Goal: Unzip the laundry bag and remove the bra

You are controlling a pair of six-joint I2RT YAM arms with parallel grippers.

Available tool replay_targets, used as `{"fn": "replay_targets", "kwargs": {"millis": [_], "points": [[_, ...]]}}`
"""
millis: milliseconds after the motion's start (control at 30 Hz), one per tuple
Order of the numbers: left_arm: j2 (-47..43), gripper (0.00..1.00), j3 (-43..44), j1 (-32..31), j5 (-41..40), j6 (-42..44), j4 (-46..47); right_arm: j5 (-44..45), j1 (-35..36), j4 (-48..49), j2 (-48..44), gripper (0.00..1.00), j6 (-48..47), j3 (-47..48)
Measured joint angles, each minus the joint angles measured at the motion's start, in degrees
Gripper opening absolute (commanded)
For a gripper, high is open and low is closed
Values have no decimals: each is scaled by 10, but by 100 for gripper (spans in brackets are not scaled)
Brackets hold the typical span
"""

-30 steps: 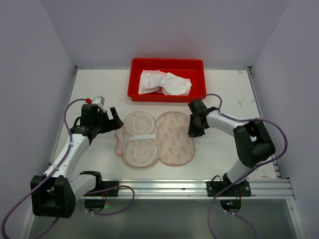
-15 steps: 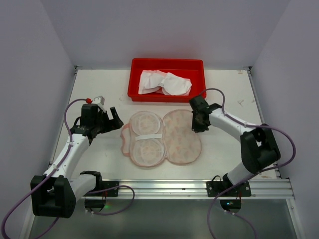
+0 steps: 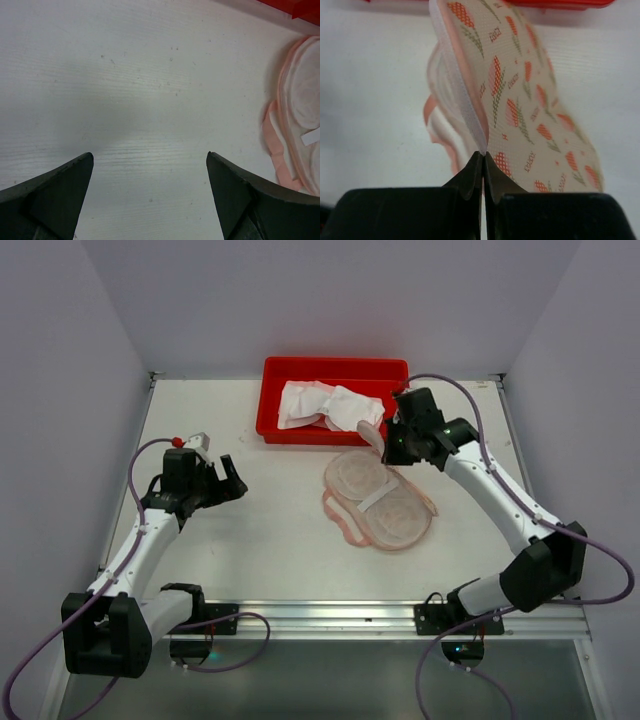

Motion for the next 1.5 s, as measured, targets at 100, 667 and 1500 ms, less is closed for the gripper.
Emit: {"fn": "replay_targets", "kwargs": {"millis": [100,667,1500], "points": [[-1,98,0,0,0,0,0,-66,25,12,33,0,0,-2],[-3,98,0,0,0,0,0,-210,60,94,179,50,-20,-107],[-19,98,0,0,-1,0,0,-122,172,145,204,51,-3,-137]]}}
